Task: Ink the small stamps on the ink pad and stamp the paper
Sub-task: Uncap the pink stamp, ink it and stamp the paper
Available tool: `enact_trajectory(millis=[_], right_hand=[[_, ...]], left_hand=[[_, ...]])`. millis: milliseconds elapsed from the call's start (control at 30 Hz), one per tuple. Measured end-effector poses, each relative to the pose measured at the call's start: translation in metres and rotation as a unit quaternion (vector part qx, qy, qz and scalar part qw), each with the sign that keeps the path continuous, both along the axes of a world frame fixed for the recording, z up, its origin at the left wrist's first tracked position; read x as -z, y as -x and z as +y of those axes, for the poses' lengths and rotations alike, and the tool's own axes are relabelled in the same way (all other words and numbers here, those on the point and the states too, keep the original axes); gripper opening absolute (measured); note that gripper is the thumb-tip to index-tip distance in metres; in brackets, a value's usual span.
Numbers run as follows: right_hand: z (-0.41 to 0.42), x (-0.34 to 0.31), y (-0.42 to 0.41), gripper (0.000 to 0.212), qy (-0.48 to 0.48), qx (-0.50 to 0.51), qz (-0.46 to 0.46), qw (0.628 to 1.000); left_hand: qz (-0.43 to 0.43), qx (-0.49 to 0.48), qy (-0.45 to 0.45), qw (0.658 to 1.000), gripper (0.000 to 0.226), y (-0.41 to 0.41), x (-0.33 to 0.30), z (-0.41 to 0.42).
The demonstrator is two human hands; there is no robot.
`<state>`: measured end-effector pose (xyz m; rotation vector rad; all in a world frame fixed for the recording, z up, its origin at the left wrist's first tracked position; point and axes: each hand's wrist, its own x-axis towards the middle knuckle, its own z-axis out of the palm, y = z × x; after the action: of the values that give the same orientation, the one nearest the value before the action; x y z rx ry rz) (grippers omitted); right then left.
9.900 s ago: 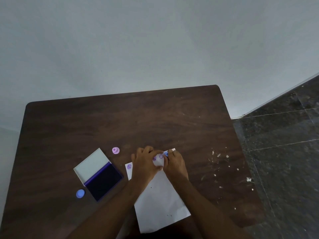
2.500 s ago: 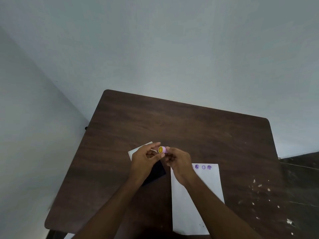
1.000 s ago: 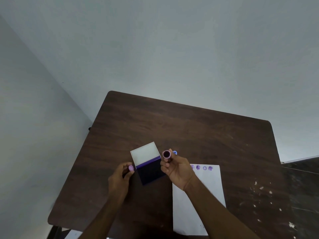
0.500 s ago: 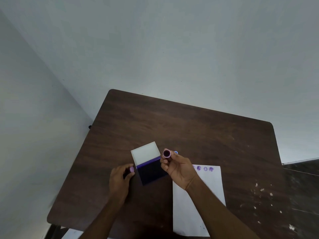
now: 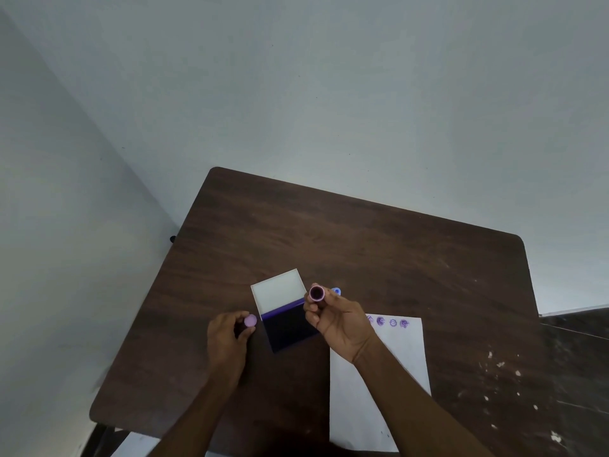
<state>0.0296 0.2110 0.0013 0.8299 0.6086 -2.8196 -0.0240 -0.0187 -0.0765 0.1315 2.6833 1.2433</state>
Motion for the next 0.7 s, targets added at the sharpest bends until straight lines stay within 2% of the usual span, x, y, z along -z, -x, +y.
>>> enact_trajectory(millis=[133,300,400,500,600,700], right_hand=[[0.0,0.002,0.0,0.027,0.002,0.002,-0.008,1.0],[-0.003,0.001,0.001,0.026,0.001,-0.004,-0.002,1.0],[-0.006,0.002,0.001,0.023,-0.004,-0.008,-0.008,1.0],[-0.01,0.006,-0.002,0.024,0.006,-0.007,-0.032,0.999],[-0.015,0.01,-0.004,0.03,0.014,-0.022,-0.028,0.999],[-0.016,0.011,-0.006,0.034,-0.001,-0.041,-0.015,0.999]], left_hand=[[-0.038,-0.017,0.005,0.999,0.022,0.001,-0.003,0.001],[-0.034,-0.033,-0.022,0.999,0.026,0.0,-0.029,0.015],[-0.007,0.024,-0.043,0.999,0.025,-0.002,-0.055,0.035],[-0.022,0.079,-0.072,0.994,0.039,-0.005,-0.076,0.056],[-0.022,0.099,-0.097,0.99,0.051,-0.008,-0.084,0.071],[-0.026,0.095,-0.092,0.991,0.05,-0.009,-0.087,0.075]])
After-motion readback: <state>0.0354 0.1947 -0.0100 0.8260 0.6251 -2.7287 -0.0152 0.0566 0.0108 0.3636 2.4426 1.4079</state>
